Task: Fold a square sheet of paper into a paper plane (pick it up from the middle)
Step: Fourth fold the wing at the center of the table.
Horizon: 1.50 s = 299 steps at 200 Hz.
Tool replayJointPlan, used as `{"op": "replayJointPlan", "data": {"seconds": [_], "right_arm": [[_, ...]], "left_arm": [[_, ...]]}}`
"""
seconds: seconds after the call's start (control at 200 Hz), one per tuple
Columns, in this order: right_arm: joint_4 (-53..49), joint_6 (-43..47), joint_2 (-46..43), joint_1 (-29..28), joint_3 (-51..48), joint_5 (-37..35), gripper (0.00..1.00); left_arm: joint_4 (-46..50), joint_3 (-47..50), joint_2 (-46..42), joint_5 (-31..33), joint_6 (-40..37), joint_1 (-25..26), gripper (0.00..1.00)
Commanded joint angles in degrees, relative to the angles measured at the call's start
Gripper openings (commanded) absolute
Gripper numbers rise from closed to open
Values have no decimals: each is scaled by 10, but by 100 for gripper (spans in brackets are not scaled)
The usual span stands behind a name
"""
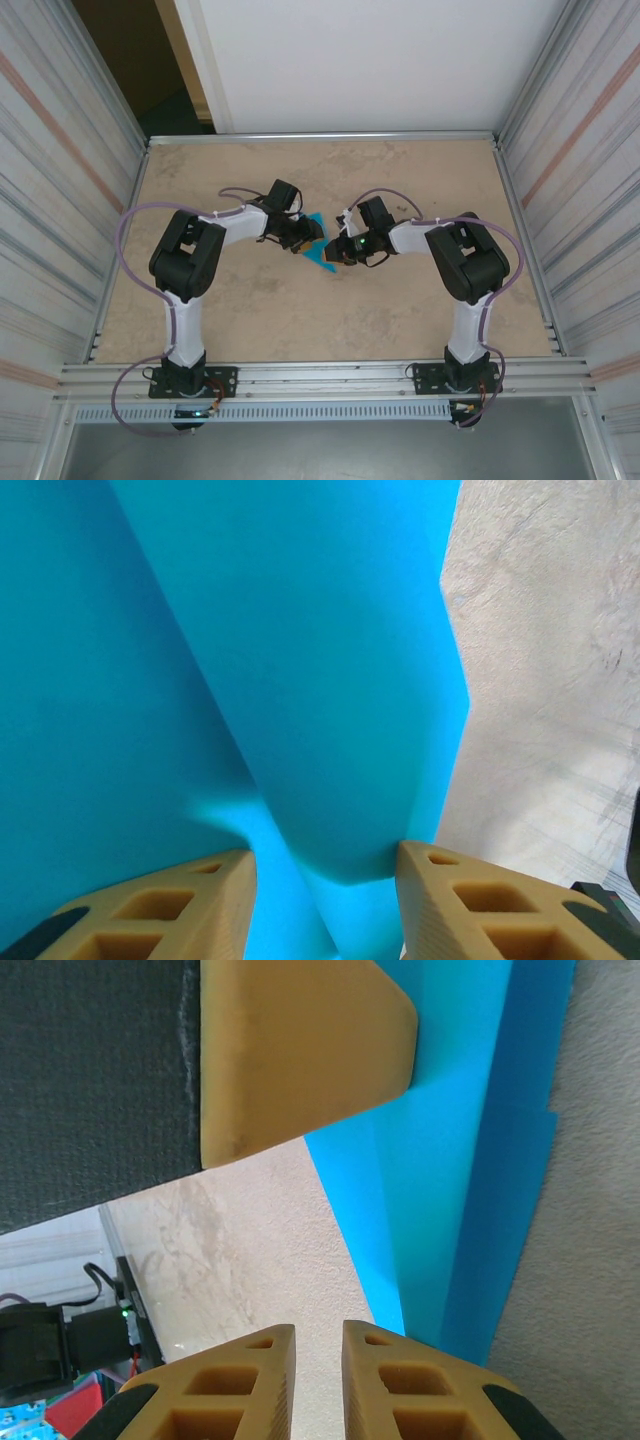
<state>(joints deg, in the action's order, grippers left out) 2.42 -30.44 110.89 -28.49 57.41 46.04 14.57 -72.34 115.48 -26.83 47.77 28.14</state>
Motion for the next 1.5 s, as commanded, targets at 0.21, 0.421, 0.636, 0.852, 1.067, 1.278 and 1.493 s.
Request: {"op": "replayJointPlan", "data": {"seconds": [0.21, 0.421, 0.636, 0.852, 1.067, 1.278, 1.493], "right_arm": [[-16, 12, 20, -2, 16, -7, 19], [-17, 12, 25, -2, 18, -7, 19], [-21, 15, 31, -2, 19, -7, 19], [-34, 20, 38, -2, 20, -17, 19], [-57, 26, 43, -2, 19, -37, 19], [-118, 42, 45, -3, 35, -77, 16], [-150, 49, 52, -6, 51, -92, 13]], "left_arm": [[87, 20, 42, 47, -5, 3, 43], [87, 20, 42, 47, -4, 3, 43], [87, 21, 58, 46, -3, 3, 42], [86, 23, 55, 46, -3, 3, 42], [85, 18, 49, 39, -2, 3, 42], [70, -21, -24, 17, -21, -6, 42], [-45, 3, -96, -39, -25, -49, 41]]}}
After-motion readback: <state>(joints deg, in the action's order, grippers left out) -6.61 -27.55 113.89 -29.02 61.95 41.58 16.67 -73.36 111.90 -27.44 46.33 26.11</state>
